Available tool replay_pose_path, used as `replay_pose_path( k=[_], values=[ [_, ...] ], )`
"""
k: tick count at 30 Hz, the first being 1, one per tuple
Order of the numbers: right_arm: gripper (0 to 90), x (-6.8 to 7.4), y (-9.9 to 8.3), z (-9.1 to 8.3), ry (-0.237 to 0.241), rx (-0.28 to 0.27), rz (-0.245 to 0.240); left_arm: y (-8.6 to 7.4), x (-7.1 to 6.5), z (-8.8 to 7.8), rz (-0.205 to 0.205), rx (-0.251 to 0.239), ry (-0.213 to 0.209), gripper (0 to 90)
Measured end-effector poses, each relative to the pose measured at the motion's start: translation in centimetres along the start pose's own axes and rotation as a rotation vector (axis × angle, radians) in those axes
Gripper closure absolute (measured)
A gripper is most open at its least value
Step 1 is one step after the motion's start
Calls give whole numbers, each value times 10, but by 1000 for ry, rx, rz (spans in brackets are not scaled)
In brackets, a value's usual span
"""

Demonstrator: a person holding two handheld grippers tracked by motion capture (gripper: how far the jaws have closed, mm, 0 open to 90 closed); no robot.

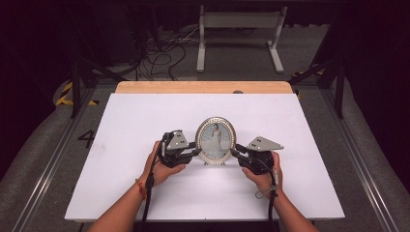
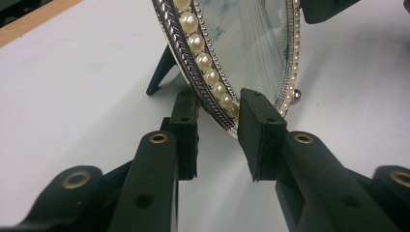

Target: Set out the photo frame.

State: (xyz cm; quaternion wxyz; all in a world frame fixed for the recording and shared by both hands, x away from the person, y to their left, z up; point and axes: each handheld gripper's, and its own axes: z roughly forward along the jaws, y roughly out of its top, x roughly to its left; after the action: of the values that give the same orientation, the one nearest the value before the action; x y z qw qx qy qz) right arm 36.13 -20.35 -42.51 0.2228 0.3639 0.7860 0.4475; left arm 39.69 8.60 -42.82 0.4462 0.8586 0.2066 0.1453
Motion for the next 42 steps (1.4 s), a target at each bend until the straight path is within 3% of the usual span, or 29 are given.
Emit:
replay_pose_path(
  k=[14, 18, 24, 28, 32, 36, 42],
  values=[
    [646, 5, 2, -11, -8, 6, -73, 0, -4, -8, 12, 7, 6, 631],
    [608, 4, -1, -11, 0, 21, -88, -4, -6, -16, 18, 20, -8, 607],
    [553, 3, -5, -13, 1, 39, -96, -13, -10, -26, 31, 40, 25, 542],
    [523, 5, -11, -16, 0, 68, -144, -24, -8, -29, 21, 53, 25, 492],
    [463, 3, -18, -20, -8, 74, -135, -31, -7, -32, 12, 71, 33, 428],
    [388, -1, -24, -25, -17, 70, -133, -37, -8, -36, 30, 79, 43, 377],
    [303, -8, -30, -32, -35, 66, -123, -47, -10, -43, 33, 88, 87, 256]
  ],
)
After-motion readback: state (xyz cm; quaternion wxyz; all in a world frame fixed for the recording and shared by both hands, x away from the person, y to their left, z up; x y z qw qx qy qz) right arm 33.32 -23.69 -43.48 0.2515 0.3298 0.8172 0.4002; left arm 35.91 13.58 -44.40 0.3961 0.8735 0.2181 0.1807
